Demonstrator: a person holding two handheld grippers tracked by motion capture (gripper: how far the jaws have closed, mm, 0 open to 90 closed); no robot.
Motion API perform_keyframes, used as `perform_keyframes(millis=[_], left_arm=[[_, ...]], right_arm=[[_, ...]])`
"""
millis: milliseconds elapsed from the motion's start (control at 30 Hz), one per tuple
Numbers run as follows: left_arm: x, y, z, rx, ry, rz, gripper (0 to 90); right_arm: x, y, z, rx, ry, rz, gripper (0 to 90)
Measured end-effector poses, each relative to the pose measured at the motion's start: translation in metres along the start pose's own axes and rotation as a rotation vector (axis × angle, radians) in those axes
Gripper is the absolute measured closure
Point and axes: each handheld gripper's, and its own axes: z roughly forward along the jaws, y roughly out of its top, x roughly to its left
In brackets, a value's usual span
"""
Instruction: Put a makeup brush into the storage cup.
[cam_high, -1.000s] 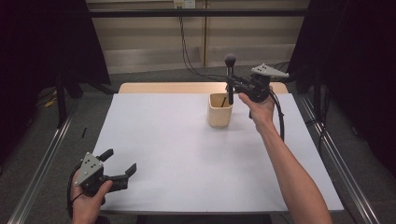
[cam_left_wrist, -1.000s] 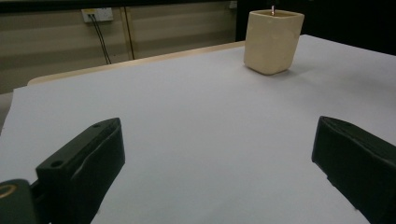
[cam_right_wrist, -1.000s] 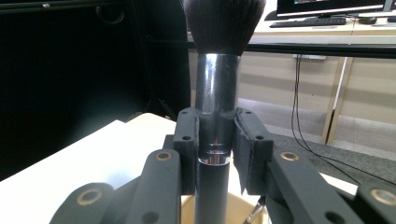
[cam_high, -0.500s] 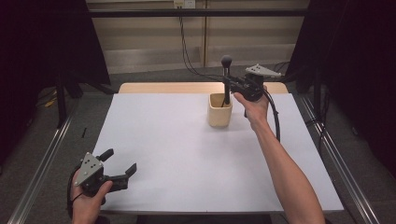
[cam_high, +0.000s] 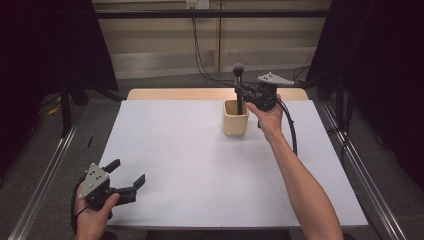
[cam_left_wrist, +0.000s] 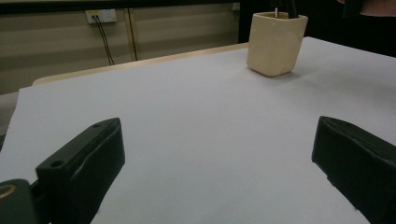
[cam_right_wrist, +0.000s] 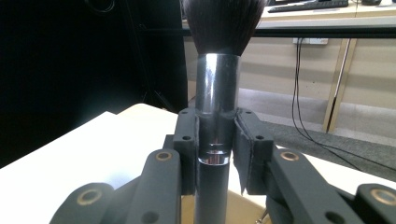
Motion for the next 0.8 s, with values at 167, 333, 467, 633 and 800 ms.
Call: perform_keyframes(millis=[167, 333, 467, 633, 800], left_arm=[[0.0, 0.0, 0.0, 0.001, -0.001, 0.001, 2.6], [0.0, 0.001, 0.002, 0.002, 0.0, 0.0, 2.6], [0.001, 0.0, 0.002, -0.003, 0.002, -0.008, 2.6], [0.0, 0.001, 0.002, 0.002, -0.001, -0.003, 2.6], [0.0, 0.001, 0.002, 0.003, 0.0, 0.002, 2.6]], right_arm=[[0.001, -0.006, 0.002, 0.003, 0.004, 0.001, 73.3], [-0.002, -0.013, 0.004, 0.008, 0.001, 0.011, 73.3], [-0.003, -0.017, 0.006, 0.011, -0.002, 0.019, 73.3], [-0.004, -0.024, 0.005, 0.008, 0.0, 0.029, 73.3], [-0.006, -0.03, 0.004, 0.017, -0.003, 0.035, 73.3]])
